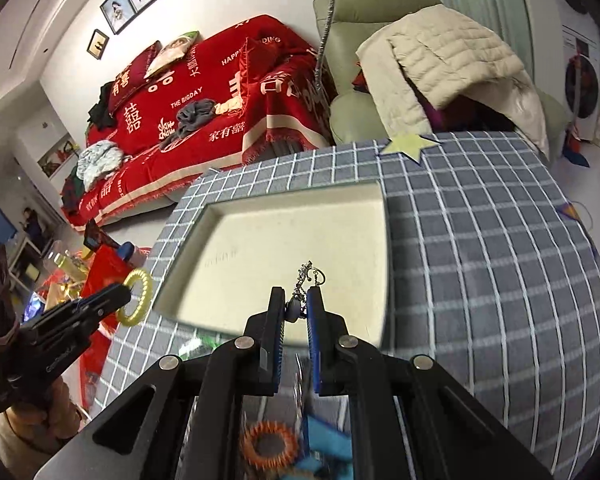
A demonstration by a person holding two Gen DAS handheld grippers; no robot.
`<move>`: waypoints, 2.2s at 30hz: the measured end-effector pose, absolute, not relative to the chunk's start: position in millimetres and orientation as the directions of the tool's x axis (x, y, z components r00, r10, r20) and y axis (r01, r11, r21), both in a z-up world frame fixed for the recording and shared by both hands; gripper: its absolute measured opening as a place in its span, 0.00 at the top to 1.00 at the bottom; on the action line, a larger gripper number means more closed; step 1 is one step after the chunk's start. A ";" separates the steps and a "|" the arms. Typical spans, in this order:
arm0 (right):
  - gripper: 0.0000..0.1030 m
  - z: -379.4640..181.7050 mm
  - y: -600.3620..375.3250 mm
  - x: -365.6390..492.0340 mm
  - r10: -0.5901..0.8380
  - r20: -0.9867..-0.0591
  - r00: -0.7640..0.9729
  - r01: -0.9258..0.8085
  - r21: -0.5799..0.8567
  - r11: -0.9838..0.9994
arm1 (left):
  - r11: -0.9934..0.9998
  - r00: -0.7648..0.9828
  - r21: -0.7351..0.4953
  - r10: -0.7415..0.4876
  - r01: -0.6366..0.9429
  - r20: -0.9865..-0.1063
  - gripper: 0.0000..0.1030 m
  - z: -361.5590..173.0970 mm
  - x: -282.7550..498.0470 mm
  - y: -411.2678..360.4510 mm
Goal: Organize jewelry
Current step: 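Lower the hair tie and charm into the tray and open both grippers, then grasp the green bangle with the left gripper while the right grasps the silver hair clip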
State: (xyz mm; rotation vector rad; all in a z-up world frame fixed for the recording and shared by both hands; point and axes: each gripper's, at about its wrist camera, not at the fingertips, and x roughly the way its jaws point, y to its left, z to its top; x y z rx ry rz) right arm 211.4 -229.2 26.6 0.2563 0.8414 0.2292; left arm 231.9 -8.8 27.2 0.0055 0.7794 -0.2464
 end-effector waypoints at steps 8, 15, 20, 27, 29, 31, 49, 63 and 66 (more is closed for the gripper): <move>0.88 -0.9 -217.6 276.4 0.295 -0.737 0.609 -0.094 0.302 0.949 | 0.982 0.661 -0.058 -0.164 0.178 -0.732 0.70 -4.5 304.6 -26.3; 0.88 -44.2 -208.5 308.0 0.260 -0.789 0.556 -0.076 0.264 0.962 | 0.986 0.606 -0.034 -0.126 0.161 -0.785 0.70 -50.5 329.1 -34.0; 0.88 -68.6 -205.7 313.0 0.242 -0.816 0.526 -0.063 0.246 0.967 | 0.988 0.586 0.010 -0.085 0.156 -0.805 0.70 -69.6 333.6 -38.6; 0.88 -78.1 -203.0 311.9 0.217 -0.826 0.521 -0.061 0.218 0.974 | 0.988 0.587 0.068 -0.027 0.139 -0.809 0.69 -80.4 333.1 -40.0; 0.83 -77.0 -201.8 312.4 0.225 -0.826 0.517 -0.071 0.220 0.973 | 0.988 0.584 0.074 -0.018 0.134 -0.811 0.69 -79.7 332.7 -40.1; 0.57 -75.1 -200.4 311.7 0.230 -0.825 0.517 -0.069 0.227 0.971 | 0.989 0.582 0.069 -0.018 0.128 -0.813 0.69 -78.1 333.1 -39.7; 0.39 -18.3 -204.8 272.4 0.248 -0.754 0.608 -0.082 0.251 0.964 | 0.992 0.662 0.035 -0.054 0.120 -0.747 0.69 -35.7 307.4 -38.4; 0.27 11.6 -204.8 212.4 0.235 -0.702 0.672 -0.085 0.242 0.966 | 0.994 0.704 0.013 -0.070 0.112 -0.707 0.00 -9.2 245.2 -16.6; 0.21 16.7 -205.5 194.5 0.227 -0.687 0.691 -0.082 0.237 0.968 | 0.994 0.716 0.016 -0.066 0.107 -0.695 0.00 -3.4 228.9 -11.2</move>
